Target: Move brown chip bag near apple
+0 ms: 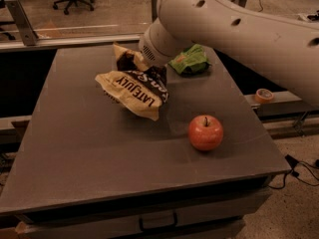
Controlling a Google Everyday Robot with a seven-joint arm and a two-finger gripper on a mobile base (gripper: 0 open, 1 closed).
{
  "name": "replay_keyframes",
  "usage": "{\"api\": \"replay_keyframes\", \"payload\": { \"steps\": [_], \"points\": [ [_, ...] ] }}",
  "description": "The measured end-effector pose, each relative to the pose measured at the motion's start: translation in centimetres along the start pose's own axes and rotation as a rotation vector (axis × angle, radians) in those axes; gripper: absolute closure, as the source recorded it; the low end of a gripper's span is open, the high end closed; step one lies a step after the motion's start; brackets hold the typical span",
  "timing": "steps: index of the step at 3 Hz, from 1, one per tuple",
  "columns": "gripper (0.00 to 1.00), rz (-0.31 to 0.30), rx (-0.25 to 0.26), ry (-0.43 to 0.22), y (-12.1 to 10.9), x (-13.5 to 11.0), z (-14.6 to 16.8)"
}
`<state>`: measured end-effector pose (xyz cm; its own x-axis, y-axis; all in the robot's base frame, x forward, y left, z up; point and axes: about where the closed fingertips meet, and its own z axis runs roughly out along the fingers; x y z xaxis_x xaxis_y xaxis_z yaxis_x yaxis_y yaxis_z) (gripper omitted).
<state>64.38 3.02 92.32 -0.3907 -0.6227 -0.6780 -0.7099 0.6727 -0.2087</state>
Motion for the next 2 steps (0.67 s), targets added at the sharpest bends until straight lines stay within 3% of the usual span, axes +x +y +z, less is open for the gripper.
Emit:
{"api": "replay_keyframes", "payload": {
  "steps": [2],
  "points": [
    [1.0, 0.082, 0.12, 0.055, -3.3, 3.8, -3.0]
  ]
}}
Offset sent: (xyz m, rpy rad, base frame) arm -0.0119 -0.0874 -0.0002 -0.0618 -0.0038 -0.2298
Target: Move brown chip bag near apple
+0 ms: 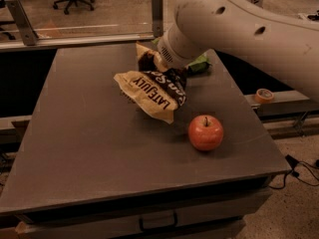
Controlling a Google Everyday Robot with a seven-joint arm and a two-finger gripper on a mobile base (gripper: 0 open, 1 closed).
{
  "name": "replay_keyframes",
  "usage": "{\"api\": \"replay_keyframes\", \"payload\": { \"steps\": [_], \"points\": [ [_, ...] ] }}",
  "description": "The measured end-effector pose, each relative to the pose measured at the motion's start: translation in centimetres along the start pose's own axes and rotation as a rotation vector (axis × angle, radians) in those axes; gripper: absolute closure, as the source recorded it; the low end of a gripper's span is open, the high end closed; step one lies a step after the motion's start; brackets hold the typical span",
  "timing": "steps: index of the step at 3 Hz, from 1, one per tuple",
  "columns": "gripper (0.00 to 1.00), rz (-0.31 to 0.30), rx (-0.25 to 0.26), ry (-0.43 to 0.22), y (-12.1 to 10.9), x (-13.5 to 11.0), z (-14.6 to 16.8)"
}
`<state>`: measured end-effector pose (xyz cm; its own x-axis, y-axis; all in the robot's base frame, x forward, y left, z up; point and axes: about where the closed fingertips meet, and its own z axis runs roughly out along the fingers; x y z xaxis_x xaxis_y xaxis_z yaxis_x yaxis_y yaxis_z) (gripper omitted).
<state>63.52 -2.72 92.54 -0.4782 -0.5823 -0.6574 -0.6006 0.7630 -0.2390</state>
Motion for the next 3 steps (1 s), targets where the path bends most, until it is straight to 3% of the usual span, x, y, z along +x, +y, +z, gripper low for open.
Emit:
{"api": "replay_keyframes", "payload": {
  "steps": [1, 3],
  "points": [
    [0.82, 0.002, 0.017, -0.001, -1.2, 0.6, -0.1],
    [0.36, -0.035, 0.013, -0.016, -2.8, 0.5, 0.4]
  ]
}}
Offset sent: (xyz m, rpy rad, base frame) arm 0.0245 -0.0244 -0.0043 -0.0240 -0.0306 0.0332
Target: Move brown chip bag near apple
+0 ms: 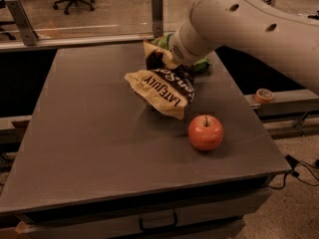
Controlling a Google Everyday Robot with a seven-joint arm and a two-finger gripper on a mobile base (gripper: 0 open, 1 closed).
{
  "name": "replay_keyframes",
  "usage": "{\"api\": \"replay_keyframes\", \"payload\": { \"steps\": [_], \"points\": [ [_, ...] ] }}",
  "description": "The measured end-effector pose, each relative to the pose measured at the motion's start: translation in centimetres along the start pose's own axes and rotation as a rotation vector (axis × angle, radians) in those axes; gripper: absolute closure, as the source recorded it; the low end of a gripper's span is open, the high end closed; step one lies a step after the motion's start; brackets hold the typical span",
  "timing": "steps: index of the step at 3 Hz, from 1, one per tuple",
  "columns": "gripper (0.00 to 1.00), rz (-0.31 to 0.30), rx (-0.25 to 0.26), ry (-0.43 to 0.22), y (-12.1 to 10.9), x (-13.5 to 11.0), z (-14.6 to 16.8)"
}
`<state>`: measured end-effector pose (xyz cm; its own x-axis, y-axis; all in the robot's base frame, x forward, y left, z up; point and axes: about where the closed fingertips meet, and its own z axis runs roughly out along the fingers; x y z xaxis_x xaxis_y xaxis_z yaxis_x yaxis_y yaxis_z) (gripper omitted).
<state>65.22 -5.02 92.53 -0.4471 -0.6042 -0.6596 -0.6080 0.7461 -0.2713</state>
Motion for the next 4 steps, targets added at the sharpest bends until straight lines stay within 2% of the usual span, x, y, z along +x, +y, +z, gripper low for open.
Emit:
{"api": "replay_keyframes", "payload": {
  "steps": [1, 2, 3, 4],
  "points": [
    [0.13, -0.007, 0.006, -0.003, -0.5, 0.2, -0.2],
    [0.0, -0.011, 0.011, -0.004, -0.9, 0.6, -0.7],
    [0.0, -0.002, 0.007, -0.016, -0.6, 0.4, -1.3],
    [0.0, -0.03, -0.077, -0.076, 2.8, -2.4, -1.2]
  ]
}}
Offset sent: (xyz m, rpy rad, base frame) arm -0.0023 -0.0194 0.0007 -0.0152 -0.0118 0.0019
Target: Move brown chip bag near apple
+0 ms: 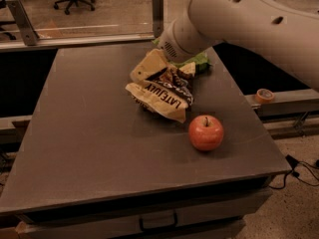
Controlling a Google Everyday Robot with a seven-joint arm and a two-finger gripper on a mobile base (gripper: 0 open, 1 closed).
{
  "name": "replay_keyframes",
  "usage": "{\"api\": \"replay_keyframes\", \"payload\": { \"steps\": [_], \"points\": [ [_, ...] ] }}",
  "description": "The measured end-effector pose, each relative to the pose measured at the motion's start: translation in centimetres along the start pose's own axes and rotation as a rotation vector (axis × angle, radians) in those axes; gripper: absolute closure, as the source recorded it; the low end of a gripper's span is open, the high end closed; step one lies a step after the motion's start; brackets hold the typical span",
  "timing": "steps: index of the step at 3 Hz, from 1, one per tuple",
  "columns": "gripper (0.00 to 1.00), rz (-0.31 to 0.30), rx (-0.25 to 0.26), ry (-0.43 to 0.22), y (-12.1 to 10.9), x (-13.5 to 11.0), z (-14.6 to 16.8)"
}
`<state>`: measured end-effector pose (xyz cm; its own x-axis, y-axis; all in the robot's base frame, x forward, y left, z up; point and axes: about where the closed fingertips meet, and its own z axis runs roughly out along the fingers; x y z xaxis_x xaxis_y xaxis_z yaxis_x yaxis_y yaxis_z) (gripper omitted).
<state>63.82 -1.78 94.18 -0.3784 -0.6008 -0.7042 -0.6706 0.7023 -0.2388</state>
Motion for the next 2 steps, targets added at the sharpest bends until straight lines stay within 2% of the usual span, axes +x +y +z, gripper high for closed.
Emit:
{"api": "replay_keyframes", "payload": {
  "steps": [1, 2],
  "points": [
    [0.0, -0.025, -0.099, -0.045, 3.1, -1.8, 0.4],
    [0.0, -0.023, -0.132, -0.104, 1.4, -2.5, -1.4]
  ]
}}
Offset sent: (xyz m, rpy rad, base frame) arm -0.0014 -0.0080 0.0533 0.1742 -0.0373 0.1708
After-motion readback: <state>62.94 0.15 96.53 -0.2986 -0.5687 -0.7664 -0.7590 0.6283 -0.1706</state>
